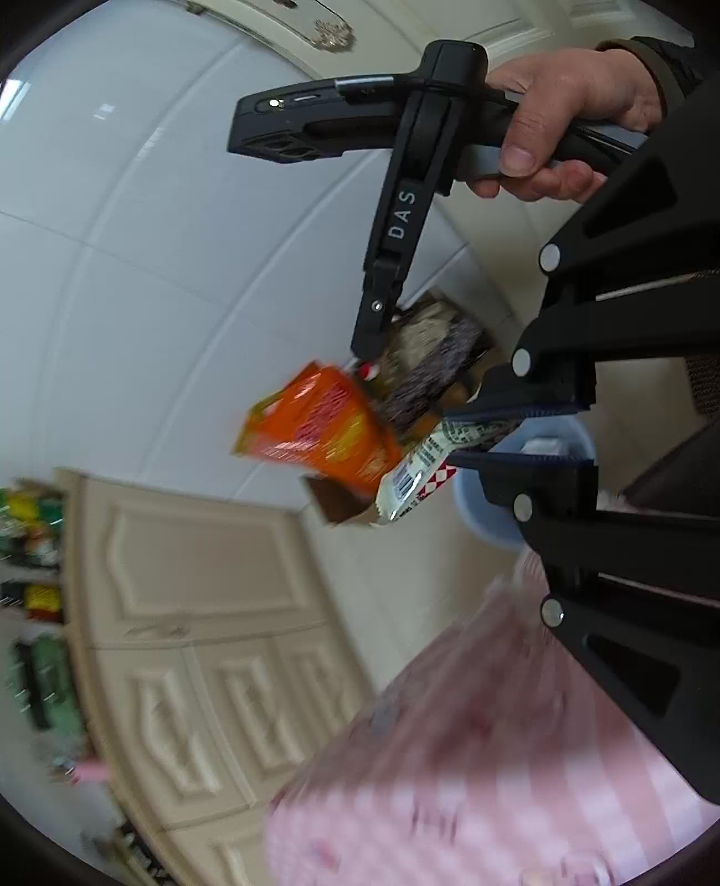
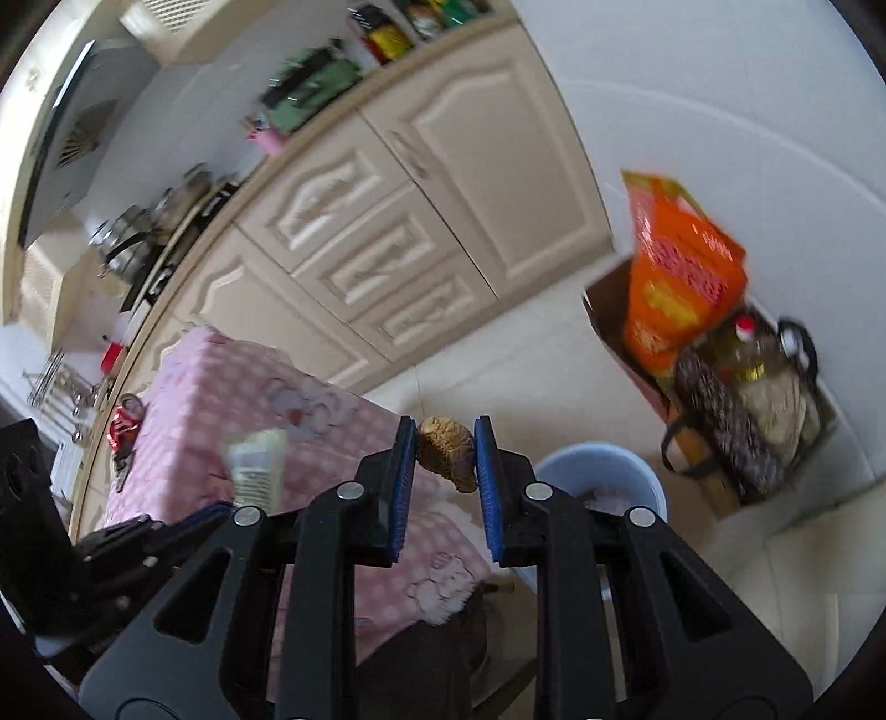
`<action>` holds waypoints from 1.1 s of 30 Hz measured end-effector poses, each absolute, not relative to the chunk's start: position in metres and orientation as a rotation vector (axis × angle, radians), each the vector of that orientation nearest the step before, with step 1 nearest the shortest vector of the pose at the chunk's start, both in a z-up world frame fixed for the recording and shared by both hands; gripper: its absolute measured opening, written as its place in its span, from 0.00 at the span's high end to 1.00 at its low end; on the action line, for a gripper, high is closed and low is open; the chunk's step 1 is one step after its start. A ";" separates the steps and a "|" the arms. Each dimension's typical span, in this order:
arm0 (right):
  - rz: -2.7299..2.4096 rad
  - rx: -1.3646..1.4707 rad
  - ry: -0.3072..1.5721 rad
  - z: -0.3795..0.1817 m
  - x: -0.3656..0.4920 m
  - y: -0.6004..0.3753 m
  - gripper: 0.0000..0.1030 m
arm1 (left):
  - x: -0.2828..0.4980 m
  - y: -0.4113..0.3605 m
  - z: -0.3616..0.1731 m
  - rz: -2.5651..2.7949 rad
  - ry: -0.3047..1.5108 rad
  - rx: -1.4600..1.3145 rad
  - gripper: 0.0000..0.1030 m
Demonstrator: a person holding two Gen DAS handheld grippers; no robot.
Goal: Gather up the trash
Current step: 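Carry the green wrapper and snack piece with both tools over the bin, then open both tools to drop the wrapper and snack into the bin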
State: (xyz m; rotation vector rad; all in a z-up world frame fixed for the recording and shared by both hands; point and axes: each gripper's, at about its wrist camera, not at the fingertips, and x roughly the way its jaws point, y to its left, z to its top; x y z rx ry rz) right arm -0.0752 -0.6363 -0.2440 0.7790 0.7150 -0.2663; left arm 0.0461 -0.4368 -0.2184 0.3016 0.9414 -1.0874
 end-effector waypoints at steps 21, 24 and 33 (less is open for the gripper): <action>-0.354 1.032 0.811 -0.341 -0.074 -0.680 0.12 | 0.061 -0.518 -0.313 -0.994 1.105 0.455 0.27; -0.380 1.006 0.815 -0.335 -0.077 -0.680 0.08 | 0.061 -0.514 -0.306 -0.971 1.088 0.449 0.25; -0.413 0.958 0.807 -0.314 -0.082 -0.675 0.06 | 0.053 -0.502 -0.277 -0.969 1.038 0.413 0.21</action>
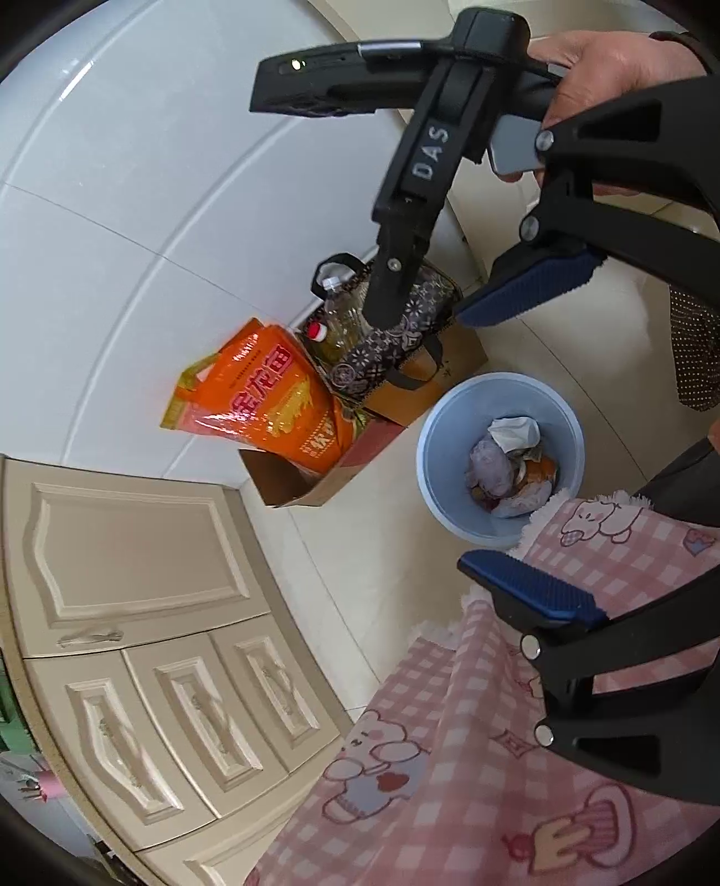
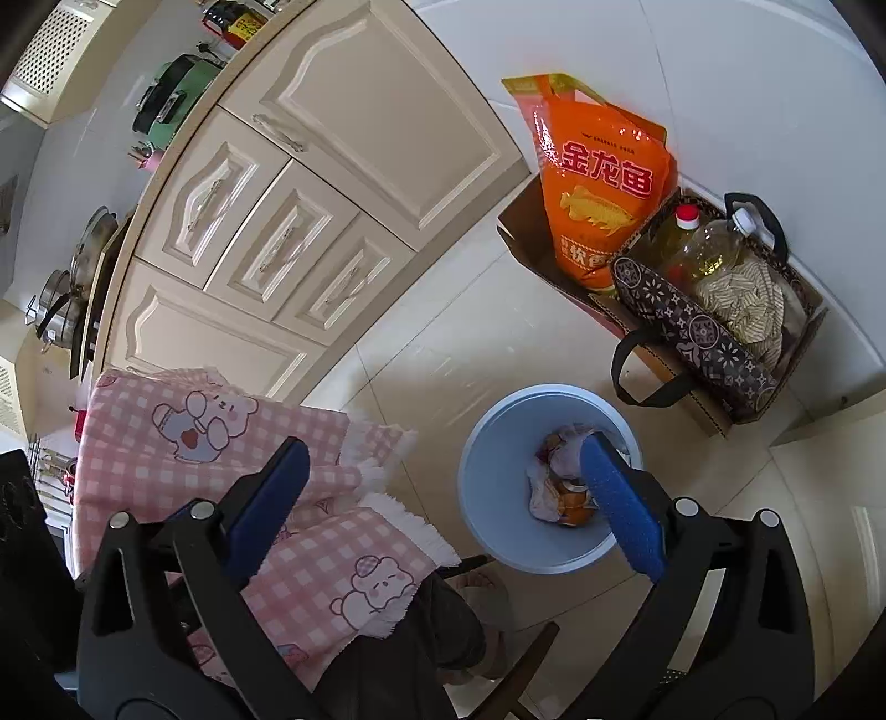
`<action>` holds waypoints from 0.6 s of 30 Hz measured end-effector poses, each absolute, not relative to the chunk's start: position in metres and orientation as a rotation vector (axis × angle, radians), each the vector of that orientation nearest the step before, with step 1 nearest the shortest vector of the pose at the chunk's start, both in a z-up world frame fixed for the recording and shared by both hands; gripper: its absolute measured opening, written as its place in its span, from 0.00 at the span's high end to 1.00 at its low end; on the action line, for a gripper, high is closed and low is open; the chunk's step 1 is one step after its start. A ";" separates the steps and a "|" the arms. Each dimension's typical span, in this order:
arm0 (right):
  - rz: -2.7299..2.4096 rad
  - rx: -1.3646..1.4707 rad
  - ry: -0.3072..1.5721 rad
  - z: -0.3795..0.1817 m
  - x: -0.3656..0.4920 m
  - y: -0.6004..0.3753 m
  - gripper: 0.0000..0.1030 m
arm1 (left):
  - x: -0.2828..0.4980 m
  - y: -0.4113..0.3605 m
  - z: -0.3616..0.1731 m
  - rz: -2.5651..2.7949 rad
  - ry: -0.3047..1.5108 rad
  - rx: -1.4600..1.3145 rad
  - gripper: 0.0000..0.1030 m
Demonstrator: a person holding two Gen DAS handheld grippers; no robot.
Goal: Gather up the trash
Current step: 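Move both tools back toward the red can and wrappers on the table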
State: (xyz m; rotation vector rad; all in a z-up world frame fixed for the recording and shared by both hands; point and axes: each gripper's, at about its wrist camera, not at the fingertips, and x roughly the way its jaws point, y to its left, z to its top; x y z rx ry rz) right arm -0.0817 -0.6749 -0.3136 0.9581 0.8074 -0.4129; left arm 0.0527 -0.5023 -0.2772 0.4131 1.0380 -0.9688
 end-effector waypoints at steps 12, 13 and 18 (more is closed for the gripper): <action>-0.396 0.886 0.741 -0.260 -0.077 -0.659 0.06 | 0.042 -0.473 -0.217 -0.980 0.912 0.344 0.18; -0.391 0.879 0.732 -0.254 -0.076 -0.656 0.06 | 0.042 -0.469 -0.212 -0.982 0.902 0.337 0.18; -0.363 0.836 0.704 -0.227 -0.066 -0.643 0.06 | 0.046 -0.446 -0.184 -0.975 0.846 0.300 0.18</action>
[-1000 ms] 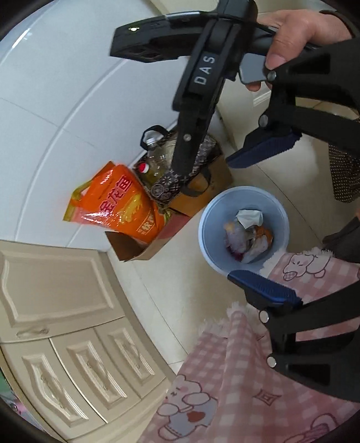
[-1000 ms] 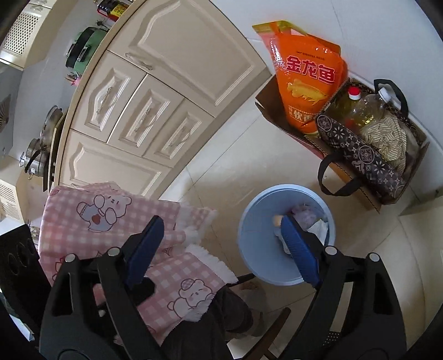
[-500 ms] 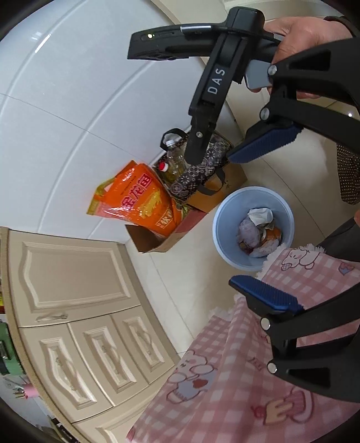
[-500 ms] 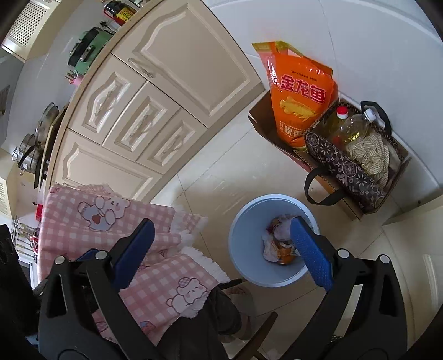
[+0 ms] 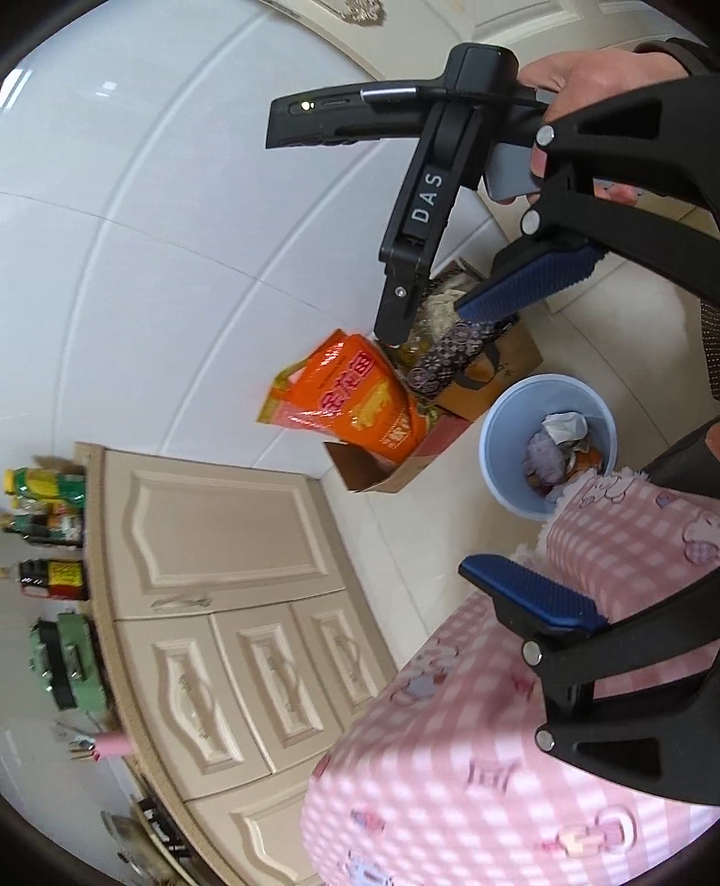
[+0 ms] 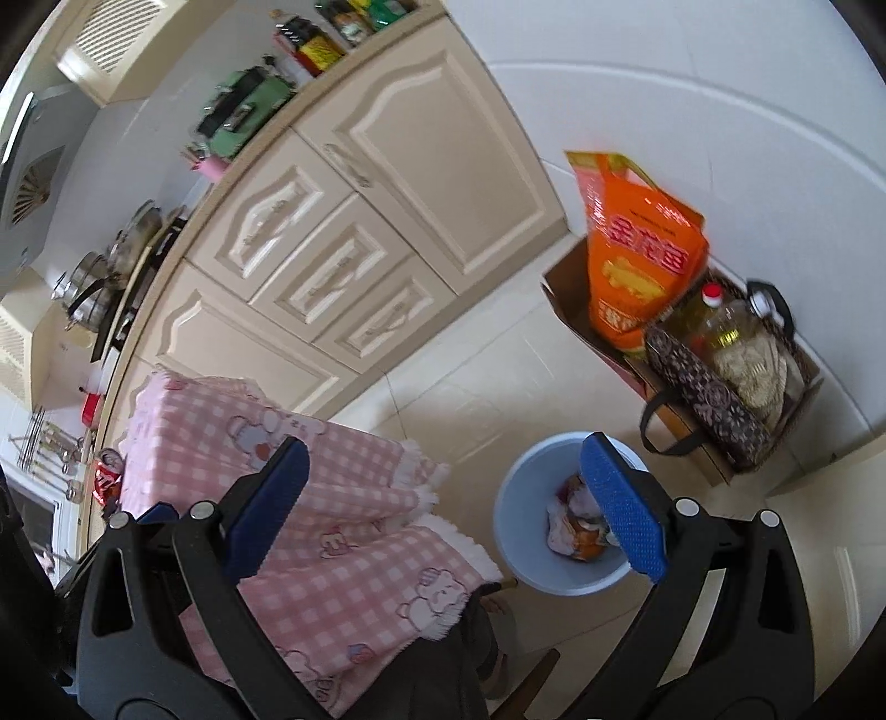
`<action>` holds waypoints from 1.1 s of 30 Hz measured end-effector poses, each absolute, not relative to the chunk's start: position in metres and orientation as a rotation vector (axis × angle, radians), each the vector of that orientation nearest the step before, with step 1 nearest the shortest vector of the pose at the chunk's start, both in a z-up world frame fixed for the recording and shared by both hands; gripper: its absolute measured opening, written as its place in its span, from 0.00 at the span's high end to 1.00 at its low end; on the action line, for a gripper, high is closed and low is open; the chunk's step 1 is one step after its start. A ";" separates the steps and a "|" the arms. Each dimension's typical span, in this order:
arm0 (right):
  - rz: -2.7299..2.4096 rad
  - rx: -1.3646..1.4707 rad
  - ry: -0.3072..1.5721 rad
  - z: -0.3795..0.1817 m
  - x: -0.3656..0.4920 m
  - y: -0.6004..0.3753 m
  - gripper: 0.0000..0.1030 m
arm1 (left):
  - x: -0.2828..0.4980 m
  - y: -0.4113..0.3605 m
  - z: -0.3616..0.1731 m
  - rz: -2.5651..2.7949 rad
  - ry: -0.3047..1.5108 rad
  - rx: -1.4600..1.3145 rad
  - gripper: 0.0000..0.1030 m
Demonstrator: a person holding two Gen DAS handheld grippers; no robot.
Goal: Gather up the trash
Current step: 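Move both tools back toward the red can and wrappers on the table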
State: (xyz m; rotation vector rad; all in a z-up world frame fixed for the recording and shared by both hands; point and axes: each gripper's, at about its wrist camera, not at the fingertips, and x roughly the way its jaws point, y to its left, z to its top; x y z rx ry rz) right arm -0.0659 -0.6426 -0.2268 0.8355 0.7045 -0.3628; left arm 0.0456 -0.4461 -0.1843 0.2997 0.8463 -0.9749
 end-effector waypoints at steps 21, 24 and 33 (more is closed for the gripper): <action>-0.124 0.572 0.631 -0.108 0.014 -0.513 0.06 | 0.094 -0.274 -0.098 -0.742 0.634 0.099 0.15; -0.091 0.547 0.636 -0.102 0.025 -0.494 0.06 | 0.115 -0.242 -0.098 -0.670 0.641 0.073 0.14; 0.036 0.430 0.678 -0.093 0.069 -0.416 0.06 | 0.180 -0.157 -0.113 -0.456 0.681 0.035 0.14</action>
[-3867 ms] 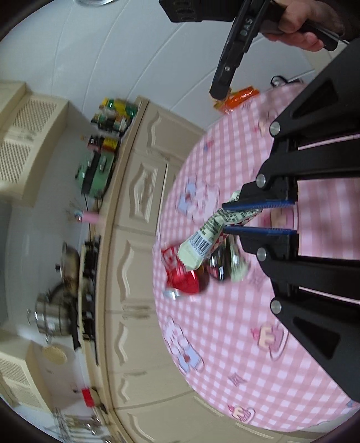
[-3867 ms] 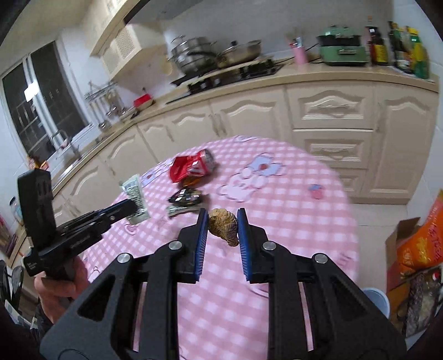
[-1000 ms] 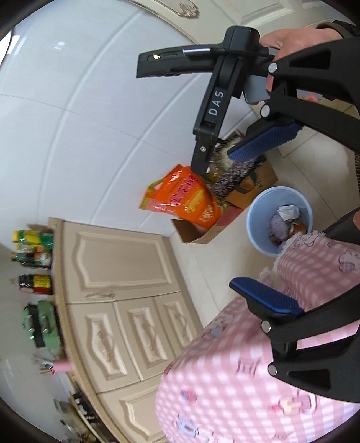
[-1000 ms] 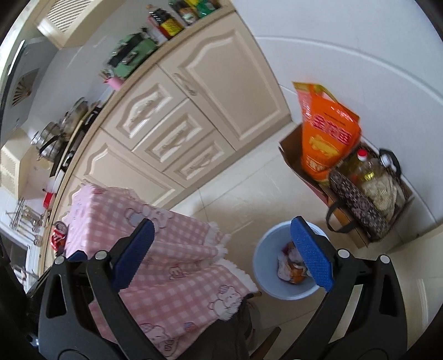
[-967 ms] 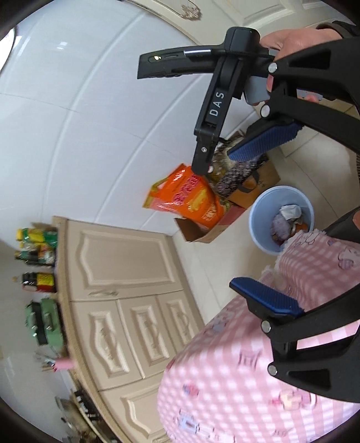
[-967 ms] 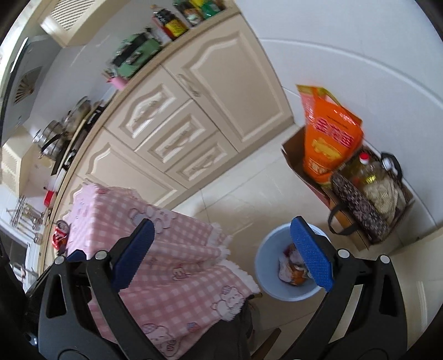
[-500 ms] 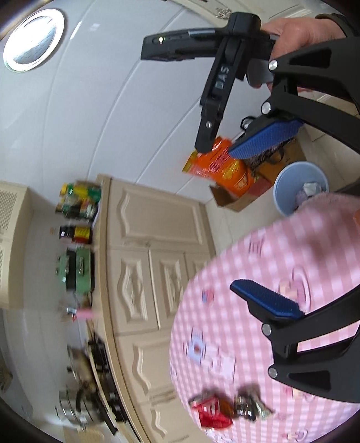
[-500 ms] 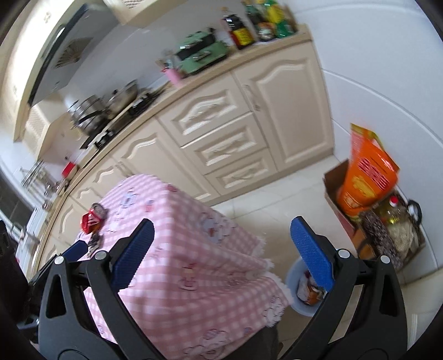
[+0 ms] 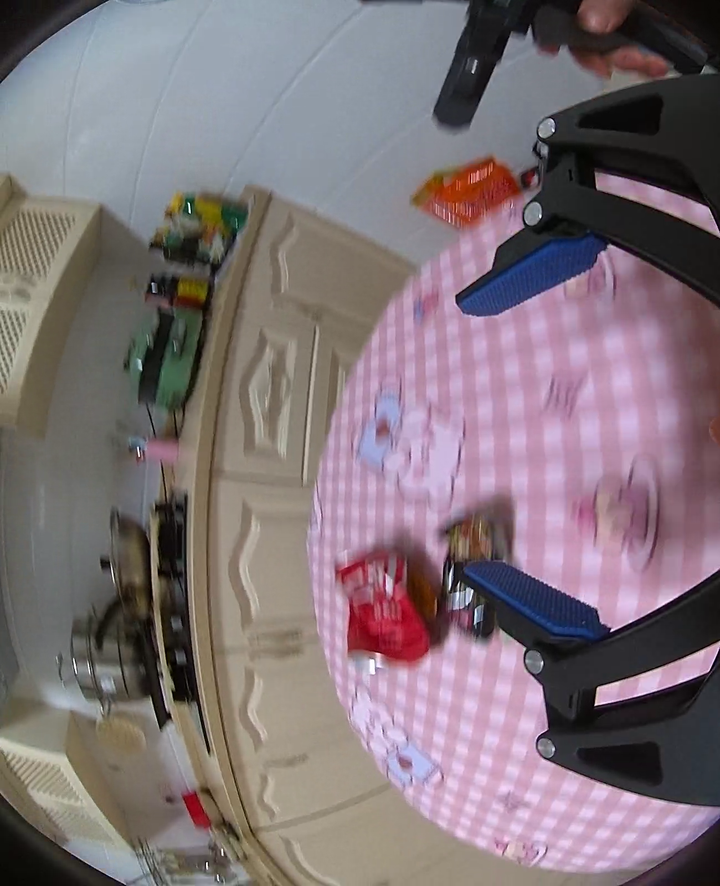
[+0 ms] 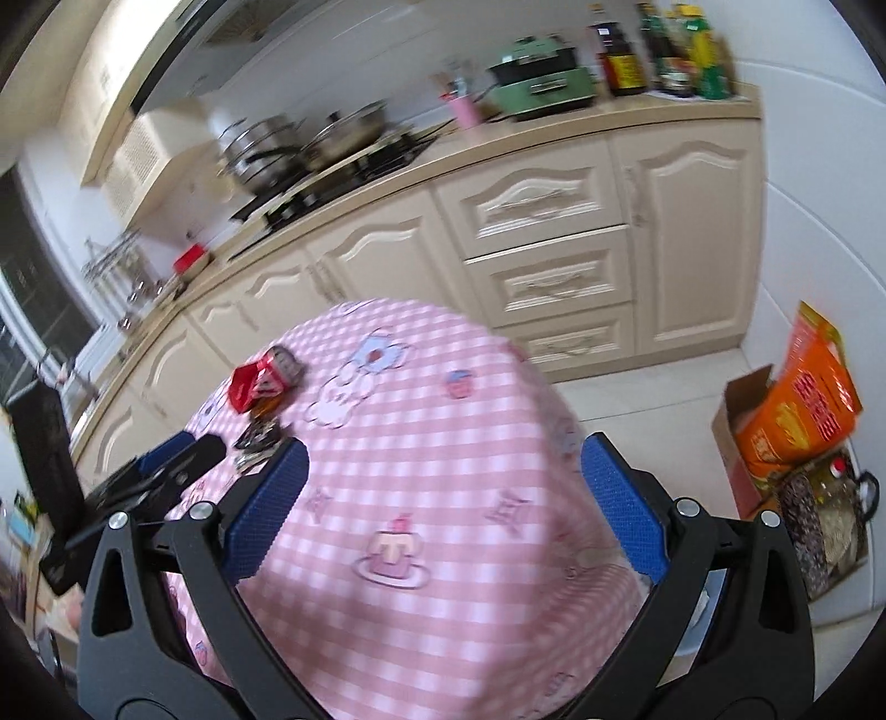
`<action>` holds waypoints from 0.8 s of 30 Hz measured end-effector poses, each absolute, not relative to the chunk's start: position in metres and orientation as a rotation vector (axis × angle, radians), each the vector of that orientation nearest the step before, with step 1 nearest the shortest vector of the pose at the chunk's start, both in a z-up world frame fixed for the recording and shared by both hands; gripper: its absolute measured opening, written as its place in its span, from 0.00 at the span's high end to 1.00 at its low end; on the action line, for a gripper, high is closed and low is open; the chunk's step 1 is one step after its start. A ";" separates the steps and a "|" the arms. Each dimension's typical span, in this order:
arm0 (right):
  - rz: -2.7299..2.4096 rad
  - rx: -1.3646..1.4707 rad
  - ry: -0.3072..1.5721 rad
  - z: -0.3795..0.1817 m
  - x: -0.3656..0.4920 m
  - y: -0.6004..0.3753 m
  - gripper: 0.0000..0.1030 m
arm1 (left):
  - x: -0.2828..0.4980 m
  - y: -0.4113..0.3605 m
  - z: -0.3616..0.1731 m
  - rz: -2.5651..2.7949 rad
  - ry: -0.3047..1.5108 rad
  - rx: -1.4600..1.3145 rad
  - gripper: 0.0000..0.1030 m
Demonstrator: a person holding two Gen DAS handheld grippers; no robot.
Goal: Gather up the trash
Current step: 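Move both tools back toward the red can and wrappers on the table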
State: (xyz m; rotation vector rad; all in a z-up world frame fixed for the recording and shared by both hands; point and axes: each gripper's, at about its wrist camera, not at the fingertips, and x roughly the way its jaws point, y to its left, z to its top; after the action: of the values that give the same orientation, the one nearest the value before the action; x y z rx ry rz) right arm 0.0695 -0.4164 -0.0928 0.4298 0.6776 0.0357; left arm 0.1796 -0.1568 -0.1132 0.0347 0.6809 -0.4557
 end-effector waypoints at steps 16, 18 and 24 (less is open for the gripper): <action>0.162 0.349 0.752 -0.110 0.117 -0.349 0.06 | 0.253 -0.147 -0.167 -0.394 0.854 0.097 0.16; 0.168 0.347 0.767 -0.115 0.123 -0.346 0.06 | 0.257 -0.147 -0.169 -0.403 0.870 0.095 0.33; 0.180 0.343 0.805 -0.127 0.138 -0.334 0.06 | 0.260 -0.136 -0.173 -0.460 0.908 0.024 0.78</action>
State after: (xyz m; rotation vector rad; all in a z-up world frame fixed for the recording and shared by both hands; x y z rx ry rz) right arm 0.1383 -0.3341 -0.1266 0.3435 0.8053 0.1797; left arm 0.2601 -0.1364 -0.1732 0.0238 0.9080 -0.4597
